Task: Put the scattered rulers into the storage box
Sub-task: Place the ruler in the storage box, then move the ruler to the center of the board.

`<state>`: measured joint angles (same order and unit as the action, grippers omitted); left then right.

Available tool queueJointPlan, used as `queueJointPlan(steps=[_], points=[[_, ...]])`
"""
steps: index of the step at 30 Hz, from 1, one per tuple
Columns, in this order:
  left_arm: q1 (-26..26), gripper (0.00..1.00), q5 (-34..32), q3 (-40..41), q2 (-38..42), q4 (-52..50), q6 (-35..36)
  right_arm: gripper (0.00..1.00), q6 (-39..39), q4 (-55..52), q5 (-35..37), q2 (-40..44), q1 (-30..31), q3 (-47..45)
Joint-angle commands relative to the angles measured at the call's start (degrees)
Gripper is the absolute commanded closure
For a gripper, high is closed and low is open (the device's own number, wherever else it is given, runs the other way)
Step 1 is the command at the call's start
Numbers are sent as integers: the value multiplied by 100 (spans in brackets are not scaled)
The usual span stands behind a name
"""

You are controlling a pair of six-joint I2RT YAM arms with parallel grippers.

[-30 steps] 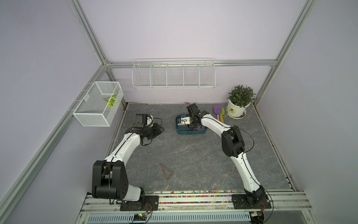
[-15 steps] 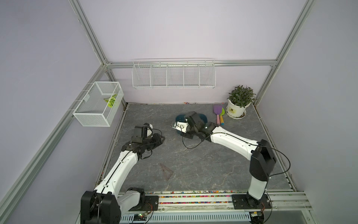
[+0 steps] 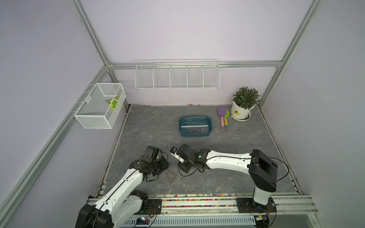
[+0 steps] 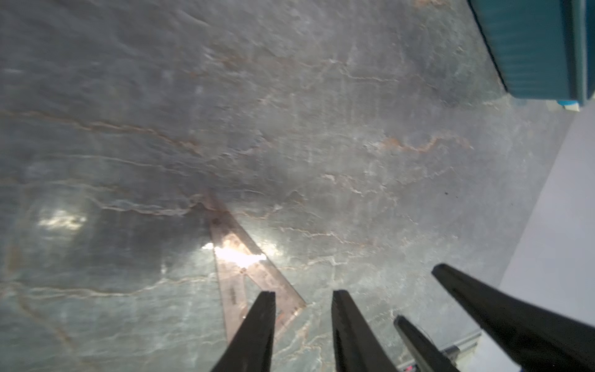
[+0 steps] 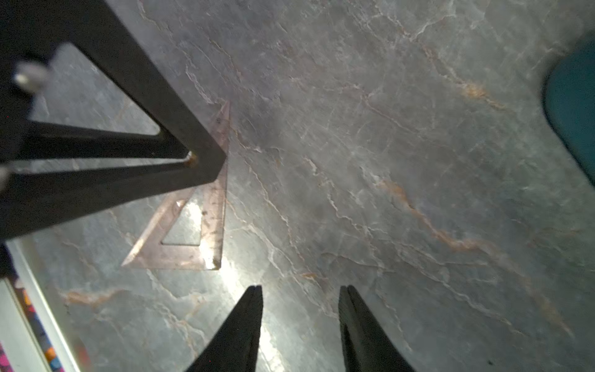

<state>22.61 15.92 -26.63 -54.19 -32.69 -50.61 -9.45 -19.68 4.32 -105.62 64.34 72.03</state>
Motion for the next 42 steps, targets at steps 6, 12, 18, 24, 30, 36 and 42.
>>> queueJointPlan(steps=[6,12,18,24,30,36,42], points=[[376,63,-743,161,475,-696,-617,66,-635,434,-595,-275,22,-27],[376,62,-355,458,131,-229,-538,72,-723,861,-1188,-363,26,-235],[376,61,95,432,-360,102,-176,72,-405,1051,-1517,-394,26,-427],[376,61,434,365,-1040,570,46,73,-354,1135,-1464,-429,26,-680],[432,64,716,235,-1769,1228,82,73,-470,1351,-1293,-273,-90,-1121],[691,66,655,-196,-2248,1458,112,74,-629,1668,-1225,-77,-375,-1599],[736,66,728,-372,-2517,1679,113,75,-641,1635,-1030,50,-434,-1727]])
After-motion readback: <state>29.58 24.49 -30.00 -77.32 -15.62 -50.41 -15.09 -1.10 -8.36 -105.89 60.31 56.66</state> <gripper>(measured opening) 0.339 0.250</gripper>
